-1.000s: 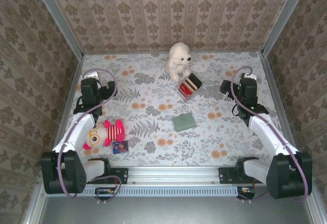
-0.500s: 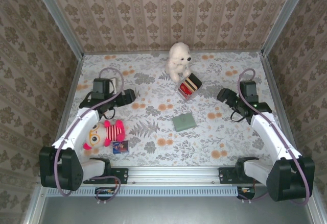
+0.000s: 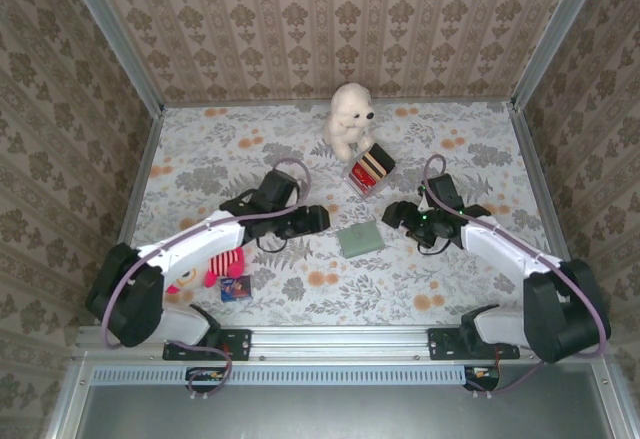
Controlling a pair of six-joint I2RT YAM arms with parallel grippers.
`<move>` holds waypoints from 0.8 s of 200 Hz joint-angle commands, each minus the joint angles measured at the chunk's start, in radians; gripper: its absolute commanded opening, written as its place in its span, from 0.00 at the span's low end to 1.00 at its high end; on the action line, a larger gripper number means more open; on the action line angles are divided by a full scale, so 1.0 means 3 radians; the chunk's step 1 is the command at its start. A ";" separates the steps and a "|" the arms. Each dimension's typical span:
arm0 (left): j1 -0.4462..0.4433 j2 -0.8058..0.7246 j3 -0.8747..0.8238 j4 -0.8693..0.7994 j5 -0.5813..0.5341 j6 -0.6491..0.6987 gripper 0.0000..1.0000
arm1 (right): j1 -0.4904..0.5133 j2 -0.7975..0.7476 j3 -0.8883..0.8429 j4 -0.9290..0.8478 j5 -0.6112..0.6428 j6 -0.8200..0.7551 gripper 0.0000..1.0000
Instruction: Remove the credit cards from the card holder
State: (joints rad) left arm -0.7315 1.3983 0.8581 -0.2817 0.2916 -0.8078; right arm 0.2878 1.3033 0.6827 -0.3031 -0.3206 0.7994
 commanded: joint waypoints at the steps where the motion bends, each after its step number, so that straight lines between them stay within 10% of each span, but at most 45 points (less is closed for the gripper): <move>1: -0.0183 0.0139 -0.0029 0.0318 -0.0036 -0.0462 0.66 | 0.0116 0.0214 0.0146 0.0110 -0.0059 0.0074 0.74; 160: -0.0334 0.0416 -0.0469 0.0855 -0.0193 -0.1186 0.51 | 0.0889 0.0952 0.0479 0.0249 -0.0424 0.0193 0.54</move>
State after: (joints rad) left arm -0.8501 1.5692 0.7654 -0.0422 0.2726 -1.0992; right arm 0.4965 1.5673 0.7773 -0.2558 -0.3687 0.8219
